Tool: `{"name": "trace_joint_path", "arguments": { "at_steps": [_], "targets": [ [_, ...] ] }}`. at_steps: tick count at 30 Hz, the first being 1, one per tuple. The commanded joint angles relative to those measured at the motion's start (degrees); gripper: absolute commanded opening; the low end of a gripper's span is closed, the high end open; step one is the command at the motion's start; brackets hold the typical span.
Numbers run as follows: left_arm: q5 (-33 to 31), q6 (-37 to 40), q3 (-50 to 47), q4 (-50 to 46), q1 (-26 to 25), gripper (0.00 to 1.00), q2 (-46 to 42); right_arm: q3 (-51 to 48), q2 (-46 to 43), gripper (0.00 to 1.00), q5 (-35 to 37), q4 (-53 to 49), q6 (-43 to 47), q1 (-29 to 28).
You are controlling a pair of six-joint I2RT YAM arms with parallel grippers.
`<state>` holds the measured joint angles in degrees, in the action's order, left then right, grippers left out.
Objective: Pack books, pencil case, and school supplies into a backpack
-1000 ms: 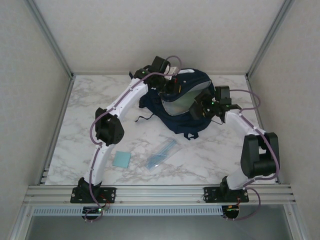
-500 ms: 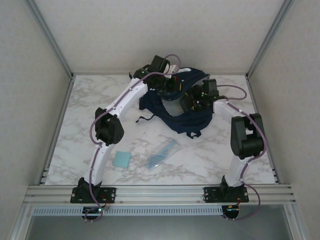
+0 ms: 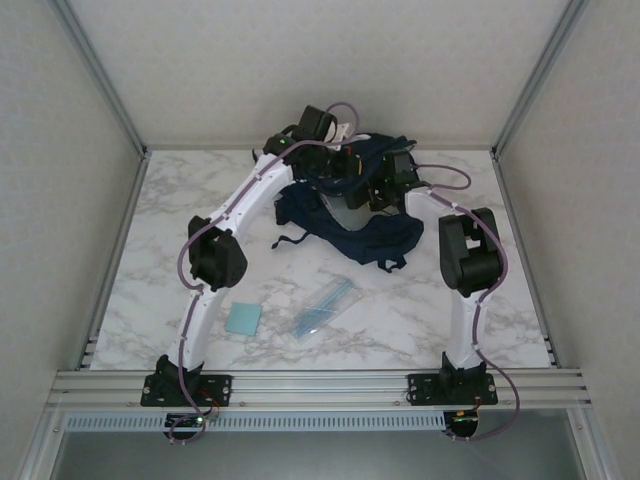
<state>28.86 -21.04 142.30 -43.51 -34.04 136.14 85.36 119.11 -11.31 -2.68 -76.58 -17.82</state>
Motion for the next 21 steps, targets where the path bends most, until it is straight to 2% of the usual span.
{"name": "trace_joint_path", "arguments": {
  "at_steps": [1, 7, 21],
  "targets": [
    [2.5, 0.2, 2.7, 1.8, -0.4, 0.00, -0.9, 2.8, 2.3, 0.59, -3.4, 1.2, -0.6, -2.7],
    [2.0, -0.2, 2.7, 1.6, 0.6, 0.00, -0.4, 1.0, -0.5, 0.99, -4.1, -1.8, 3.9, -2.6],
    [-1.5, 2.0, 0.5, -0.5, 1.7, 0.00, -0.8, -6.1, -18.5, 0.99, -1.1, -21.4, 27.7, -2.3]
  ]
}}
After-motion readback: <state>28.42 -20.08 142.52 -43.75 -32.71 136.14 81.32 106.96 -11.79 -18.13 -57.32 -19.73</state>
